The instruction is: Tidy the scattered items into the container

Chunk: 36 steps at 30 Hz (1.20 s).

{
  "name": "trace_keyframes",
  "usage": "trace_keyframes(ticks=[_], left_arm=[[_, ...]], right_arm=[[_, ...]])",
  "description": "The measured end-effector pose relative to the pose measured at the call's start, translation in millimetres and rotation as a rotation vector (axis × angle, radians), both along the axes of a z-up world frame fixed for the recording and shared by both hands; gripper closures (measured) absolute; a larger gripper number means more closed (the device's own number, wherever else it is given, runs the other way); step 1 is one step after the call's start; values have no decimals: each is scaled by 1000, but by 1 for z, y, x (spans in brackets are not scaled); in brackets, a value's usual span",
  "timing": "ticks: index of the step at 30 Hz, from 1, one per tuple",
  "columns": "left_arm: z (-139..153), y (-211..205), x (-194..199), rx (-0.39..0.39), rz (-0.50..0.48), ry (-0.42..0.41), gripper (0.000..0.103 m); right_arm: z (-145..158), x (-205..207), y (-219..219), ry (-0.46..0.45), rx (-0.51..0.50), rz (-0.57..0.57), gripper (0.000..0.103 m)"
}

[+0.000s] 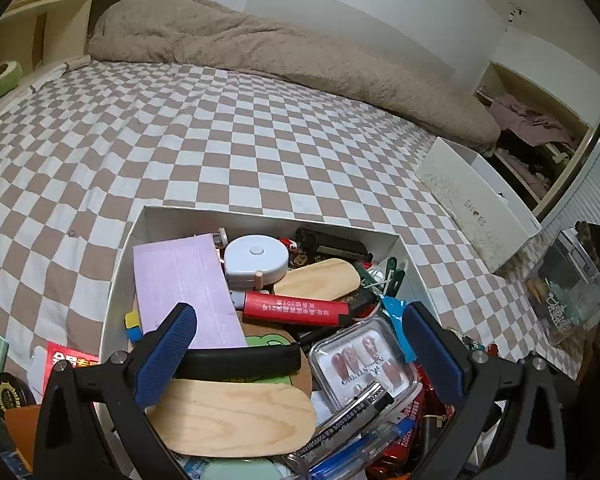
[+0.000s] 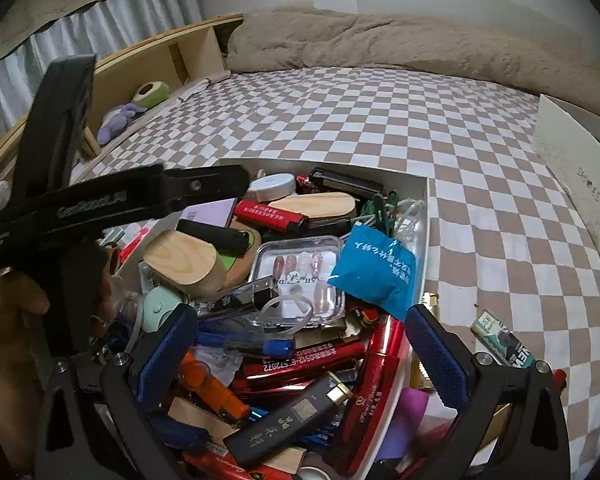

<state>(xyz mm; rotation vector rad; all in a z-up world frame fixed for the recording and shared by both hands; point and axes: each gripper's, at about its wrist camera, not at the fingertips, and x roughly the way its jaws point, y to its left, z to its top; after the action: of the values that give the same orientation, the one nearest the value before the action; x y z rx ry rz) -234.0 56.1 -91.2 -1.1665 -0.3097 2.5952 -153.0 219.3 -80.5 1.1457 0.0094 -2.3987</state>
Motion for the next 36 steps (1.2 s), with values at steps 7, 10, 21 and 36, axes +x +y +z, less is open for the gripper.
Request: trace_keyframes(ticks=[7,10,21,36], left_arm=[[13,-7,13,-32,31,46,0],[16,-12,20,-47,50,62,0],[35,-26,48,-69,82,97,0],[80,-29,108,-127,96,181,0]], right_arm=[[6,4,7,21,2,-46,0],[10,7,11,34,-2,-67,0],[37,27,35,94,-67,-155,0],[80,78,39,200,-51,-208,0]])
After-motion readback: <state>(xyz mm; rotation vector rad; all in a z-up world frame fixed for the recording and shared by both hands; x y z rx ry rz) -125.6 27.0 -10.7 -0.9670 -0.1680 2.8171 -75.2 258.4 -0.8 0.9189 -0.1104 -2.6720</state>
